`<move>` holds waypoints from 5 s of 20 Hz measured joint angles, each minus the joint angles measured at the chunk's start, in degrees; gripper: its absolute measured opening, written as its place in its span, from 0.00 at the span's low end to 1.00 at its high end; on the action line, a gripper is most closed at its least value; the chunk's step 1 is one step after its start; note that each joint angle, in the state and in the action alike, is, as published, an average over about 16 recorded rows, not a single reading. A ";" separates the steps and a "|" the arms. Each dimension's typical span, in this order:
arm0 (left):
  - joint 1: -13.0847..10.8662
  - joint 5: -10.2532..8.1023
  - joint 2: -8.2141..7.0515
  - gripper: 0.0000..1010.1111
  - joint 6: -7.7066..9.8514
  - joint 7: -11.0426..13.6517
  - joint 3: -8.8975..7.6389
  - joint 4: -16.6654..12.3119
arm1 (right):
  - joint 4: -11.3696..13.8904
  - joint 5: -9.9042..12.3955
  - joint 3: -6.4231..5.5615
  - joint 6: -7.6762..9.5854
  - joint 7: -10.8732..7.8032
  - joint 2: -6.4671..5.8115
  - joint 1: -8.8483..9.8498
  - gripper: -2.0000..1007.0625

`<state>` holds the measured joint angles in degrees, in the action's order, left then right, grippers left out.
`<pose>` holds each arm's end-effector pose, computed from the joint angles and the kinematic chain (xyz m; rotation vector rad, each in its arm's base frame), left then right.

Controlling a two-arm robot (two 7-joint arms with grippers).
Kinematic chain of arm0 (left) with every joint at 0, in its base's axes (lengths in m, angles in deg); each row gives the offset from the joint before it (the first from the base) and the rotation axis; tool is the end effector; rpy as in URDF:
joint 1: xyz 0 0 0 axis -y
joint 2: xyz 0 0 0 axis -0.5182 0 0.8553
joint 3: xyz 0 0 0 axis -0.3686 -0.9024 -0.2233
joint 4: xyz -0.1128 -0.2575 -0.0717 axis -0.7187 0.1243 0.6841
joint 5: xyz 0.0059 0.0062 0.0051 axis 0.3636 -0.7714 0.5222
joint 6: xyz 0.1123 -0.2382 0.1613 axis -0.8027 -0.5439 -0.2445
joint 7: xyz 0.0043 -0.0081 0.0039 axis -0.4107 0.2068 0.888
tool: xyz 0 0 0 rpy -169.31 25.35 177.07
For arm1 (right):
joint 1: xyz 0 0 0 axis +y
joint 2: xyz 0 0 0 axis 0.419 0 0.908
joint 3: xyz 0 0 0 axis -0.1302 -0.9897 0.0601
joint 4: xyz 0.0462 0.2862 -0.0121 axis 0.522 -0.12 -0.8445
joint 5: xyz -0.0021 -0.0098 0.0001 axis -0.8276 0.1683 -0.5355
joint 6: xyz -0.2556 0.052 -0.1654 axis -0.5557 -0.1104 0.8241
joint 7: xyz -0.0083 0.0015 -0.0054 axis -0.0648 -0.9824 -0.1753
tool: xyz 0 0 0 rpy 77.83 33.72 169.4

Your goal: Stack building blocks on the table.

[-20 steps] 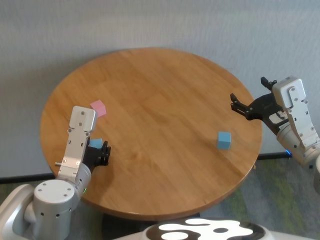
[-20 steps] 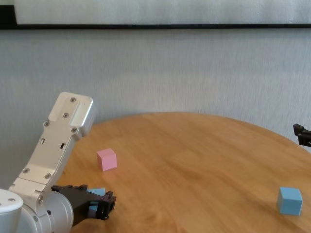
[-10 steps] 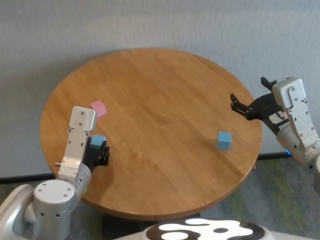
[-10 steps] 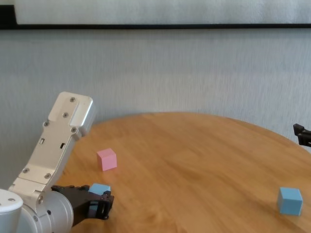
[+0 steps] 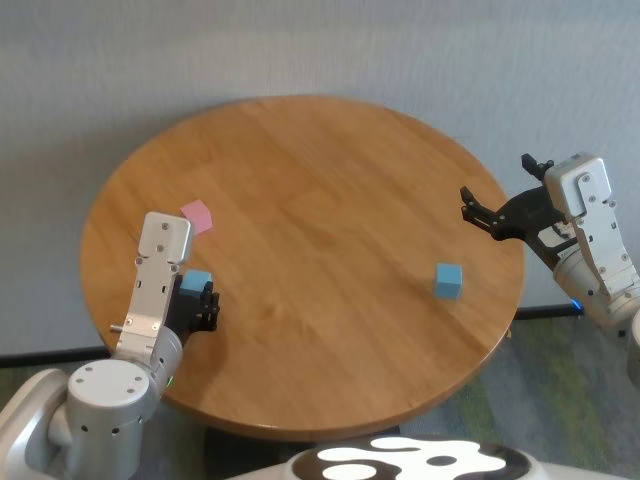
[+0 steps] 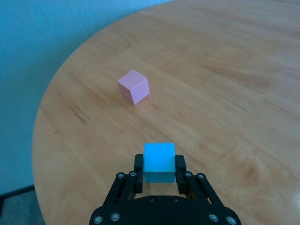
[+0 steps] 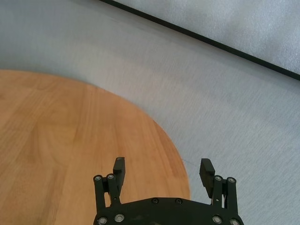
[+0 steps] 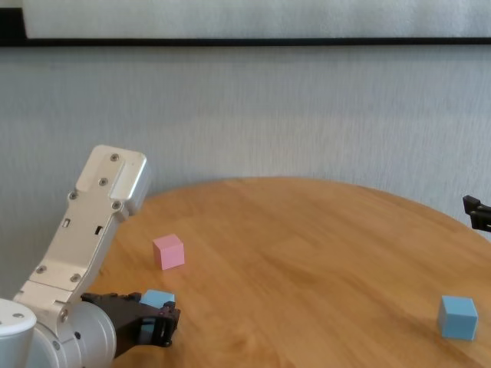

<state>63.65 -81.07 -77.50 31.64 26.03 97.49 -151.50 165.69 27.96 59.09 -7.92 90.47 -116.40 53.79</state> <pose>0.3257 -0.0606 -0.3110 0.4496 0.1816 1.3344 0.3583 -0.0827 -0.3022 -0.3045 -0.2854 -1.2480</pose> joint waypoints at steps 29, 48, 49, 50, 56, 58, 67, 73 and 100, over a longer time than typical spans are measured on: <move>3.22 3.52 -5.73 0.40 -6.17 14.22 1.73 0.44 | 0.00 0.00 0.00 0.00 0.00 0.00 0.00 1.00; 11.41 2.55 -4.62 0.40 -10.38 33.59 7.27 6.68 | 0.00 0.00 0.00 0.00 0.00 0.00 0.00 1.00; 11.86 2.73 -4.50 0.40 -10.43 34.32 7.66 7.20 | 0.00 0.00 0.00 0.00 0.00 0.00 0.00 1.00; 12.29 2.93 -4.40 0.40 -10.46 35.00 8.04 7.72 | 0.00 0.00 0.00 0.00 0.00 0.00 0.00 1.00; 14.38 4.09 -3.99 0.40 -10.12 37.91 9.85 10.42 | 0.00 0.00 0.00 0.00 0.00 0.00 0.00 1.00; 14.81 4.37 -3.94 0.40 -9.92 38.47 10.23 10.99 | 0.00 0.00 0.00 0.00 0.00 0.00 0.00 1.00; 15.52 5.03 -3.96 0.40 -9.00 39.25 10.94 12.12 | 0.00 0.00 0.00 0.00 0.00 0.00 0.00 1.00; 15.47 5.19 -3.95 0.40 -8.73 39.11 10.97 12.16 | 0.00 0.00 0.00 0.00 0.00 0.00 0.00 1.00; 8.61 0.32 -5.72 0.94 -15.20 32.99 3.42 2.88 | 0.00 0.00 0.00 0.00 0.00 0.00 0.00 1.00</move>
<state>72.26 -80.75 -83.22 16.44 59.03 100.91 -148.62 165.68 27.96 59.09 -7.92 90.47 -116.40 53.79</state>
